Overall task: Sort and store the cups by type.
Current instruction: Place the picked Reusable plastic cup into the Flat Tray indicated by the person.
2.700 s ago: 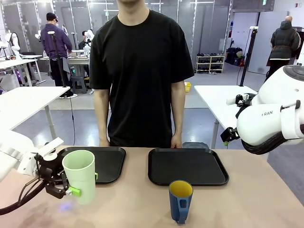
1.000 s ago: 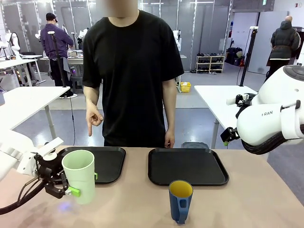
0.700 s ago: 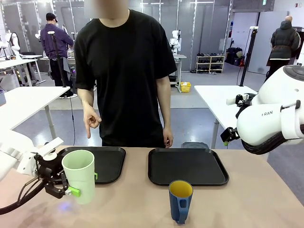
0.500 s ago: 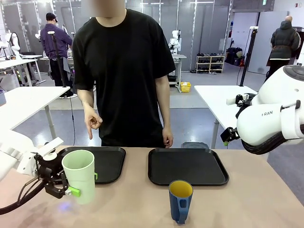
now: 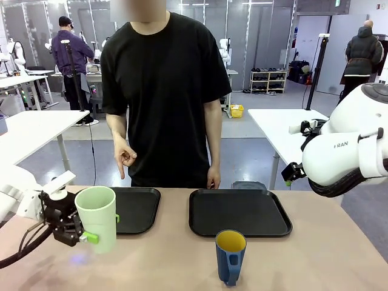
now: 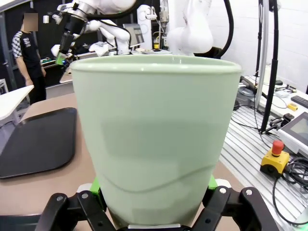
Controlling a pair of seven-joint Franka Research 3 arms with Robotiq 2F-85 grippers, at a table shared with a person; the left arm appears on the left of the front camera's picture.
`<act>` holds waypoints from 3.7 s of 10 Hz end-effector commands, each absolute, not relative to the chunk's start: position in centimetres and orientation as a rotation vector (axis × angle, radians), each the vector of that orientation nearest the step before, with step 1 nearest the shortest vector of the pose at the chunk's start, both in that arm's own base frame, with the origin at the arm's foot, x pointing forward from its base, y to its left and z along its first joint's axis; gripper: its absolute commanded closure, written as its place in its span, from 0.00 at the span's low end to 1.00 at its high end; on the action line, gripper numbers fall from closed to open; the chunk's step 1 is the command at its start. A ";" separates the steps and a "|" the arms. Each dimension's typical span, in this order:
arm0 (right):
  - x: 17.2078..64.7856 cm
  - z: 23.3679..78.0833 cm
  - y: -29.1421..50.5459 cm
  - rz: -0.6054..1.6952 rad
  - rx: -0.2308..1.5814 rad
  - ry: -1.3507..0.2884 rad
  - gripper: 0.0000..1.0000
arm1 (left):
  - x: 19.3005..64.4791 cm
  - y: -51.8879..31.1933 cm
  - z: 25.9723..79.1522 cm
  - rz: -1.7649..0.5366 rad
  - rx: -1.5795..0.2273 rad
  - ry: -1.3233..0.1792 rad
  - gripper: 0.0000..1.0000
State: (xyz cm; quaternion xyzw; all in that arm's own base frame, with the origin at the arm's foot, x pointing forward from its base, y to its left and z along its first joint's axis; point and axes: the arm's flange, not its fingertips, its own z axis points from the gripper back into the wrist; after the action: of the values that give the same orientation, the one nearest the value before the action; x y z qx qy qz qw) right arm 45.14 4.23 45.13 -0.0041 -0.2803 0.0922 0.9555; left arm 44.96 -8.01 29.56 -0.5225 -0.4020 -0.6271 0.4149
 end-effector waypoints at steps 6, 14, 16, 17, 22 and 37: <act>45.1 45.2 4.2 0.187 -0.014 -0.570 0.00 | 56.0 -1.0 35.7 -1.390 -1.263 -1.238 0.17; 45.1 45.2 4.2 0.187 -0.014 -0.570 0.00 | 57.6 -0.2 35.1 -1.378 -1.249 -1.270 0.17; 45.1 45.2 4.2 0.187 -0.014 -0.570 0.00 | 58.9 -0.3 33.5 -1.349 -1.271 -1.243 0.17; 45.1 45.2 4.2 0.187 -0.014 -0.570 0.00 | 59.7 -0.4 32.6 -1.359 -1.254 -1.221 0.17; 45.1 45.2 4.2 0.187 -0.014 -0.570 0.00 | 62.5 -0.3 28.4 -1.378 -1.254 -1.207 0.17; 45.1 45.2 4.2 0.187 -0.014 -0.570 0.00 | 67.0 1.0 19.8 -1.286 -1.295 -1.132 0.17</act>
State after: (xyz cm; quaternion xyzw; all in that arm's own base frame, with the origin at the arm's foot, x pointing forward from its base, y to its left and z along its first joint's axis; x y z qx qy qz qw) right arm 45.13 4.23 45.14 -0.0041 -0.2804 0.0922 0.9554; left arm 65.93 0.78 20.82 -0.5166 -0.4672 -0.5381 0.4747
